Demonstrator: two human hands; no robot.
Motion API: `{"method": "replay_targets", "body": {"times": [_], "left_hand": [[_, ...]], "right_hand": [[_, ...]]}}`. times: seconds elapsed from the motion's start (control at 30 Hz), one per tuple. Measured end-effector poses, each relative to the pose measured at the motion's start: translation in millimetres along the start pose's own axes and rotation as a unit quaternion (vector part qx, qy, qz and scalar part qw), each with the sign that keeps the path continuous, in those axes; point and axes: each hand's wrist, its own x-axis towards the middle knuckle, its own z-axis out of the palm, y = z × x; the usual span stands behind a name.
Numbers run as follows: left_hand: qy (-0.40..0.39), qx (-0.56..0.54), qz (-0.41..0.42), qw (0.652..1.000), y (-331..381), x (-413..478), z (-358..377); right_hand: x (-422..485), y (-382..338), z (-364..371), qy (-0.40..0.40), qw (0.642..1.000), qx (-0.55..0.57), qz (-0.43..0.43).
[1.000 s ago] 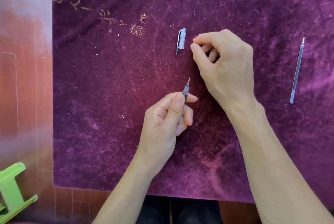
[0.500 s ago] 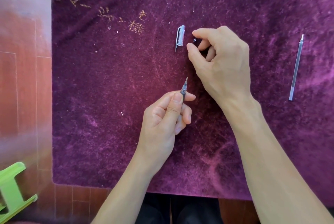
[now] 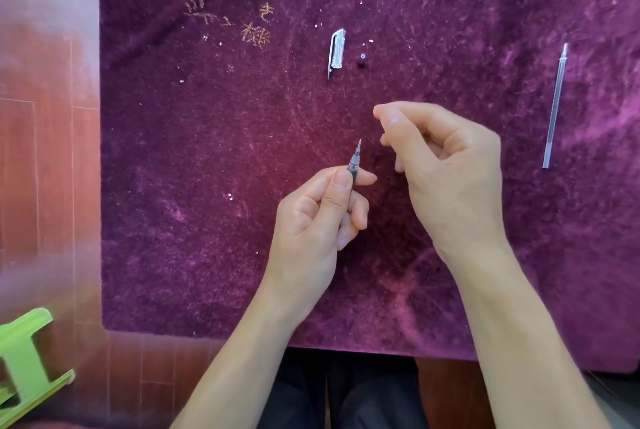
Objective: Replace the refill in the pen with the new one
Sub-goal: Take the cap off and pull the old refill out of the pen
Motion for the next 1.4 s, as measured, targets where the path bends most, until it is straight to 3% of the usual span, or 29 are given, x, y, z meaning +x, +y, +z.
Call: {"method": "replay_targets", "body": {"times": [0.3,1.03,1.4], "left_hand": [[-0.014,0.023,0.006,1.000,-10.3,-18.5,8.0],[-0.044,0.052,0.010,0.998,-26.4,-52.5,29.7],[-0.060,0.063,0.005,0.996,-28.2,-45.7,40.9]], "right_hand": [[-42.1,16.9,-16.7,-0.100,0.983,0.138,0.066],[-75.9,21.4,-48.7,-0.069,0.974,0.194,0.098],[-49.1,12.4,-67.9,-0.012,0.971,0.203,0.123]]}}
